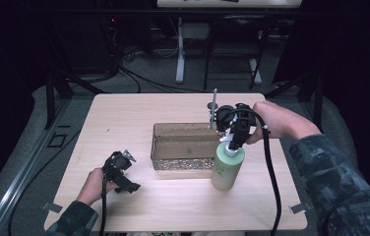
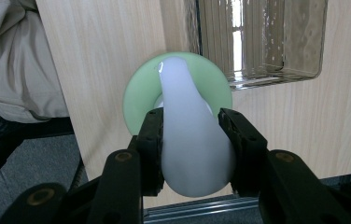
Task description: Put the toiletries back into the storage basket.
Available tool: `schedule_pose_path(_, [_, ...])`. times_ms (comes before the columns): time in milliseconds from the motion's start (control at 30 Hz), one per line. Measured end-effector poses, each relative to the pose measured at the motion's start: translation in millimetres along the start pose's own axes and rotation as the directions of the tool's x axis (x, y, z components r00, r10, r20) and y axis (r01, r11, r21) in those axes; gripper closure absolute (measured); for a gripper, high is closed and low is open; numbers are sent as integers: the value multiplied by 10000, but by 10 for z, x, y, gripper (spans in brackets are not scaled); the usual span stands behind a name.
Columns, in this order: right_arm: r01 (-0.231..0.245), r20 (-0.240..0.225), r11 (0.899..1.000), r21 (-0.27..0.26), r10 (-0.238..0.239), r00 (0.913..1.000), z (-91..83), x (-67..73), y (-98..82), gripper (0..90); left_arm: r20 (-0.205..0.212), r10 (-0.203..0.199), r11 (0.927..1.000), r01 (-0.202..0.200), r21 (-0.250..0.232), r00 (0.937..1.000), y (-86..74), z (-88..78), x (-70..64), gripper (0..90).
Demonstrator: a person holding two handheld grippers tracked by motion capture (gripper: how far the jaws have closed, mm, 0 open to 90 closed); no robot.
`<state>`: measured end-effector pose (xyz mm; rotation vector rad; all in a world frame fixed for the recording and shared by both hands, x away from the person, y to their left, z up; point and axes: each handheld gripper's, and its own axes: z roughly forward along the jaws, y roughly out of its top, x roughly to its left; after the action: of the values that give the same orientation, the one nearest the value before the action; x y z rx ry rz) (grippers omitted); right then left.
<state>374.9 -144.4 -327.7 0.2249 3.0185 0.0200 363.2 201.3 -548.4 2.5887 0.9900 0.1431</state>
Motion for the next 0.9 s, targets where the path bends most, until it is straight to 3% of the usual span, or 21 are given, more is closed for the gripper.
schedule_pose_path(567, [199,-60,9996,177,-198,9998,-11,19,-9,632,25,-58,10000,58,-16,10000,-4,0,12,0])
schedule_pose_path(900, [419,-84,9991,5,-419,9991,-48,43,10,633,22,-63,10000,63,-24,10000,-4,-4,13,0])
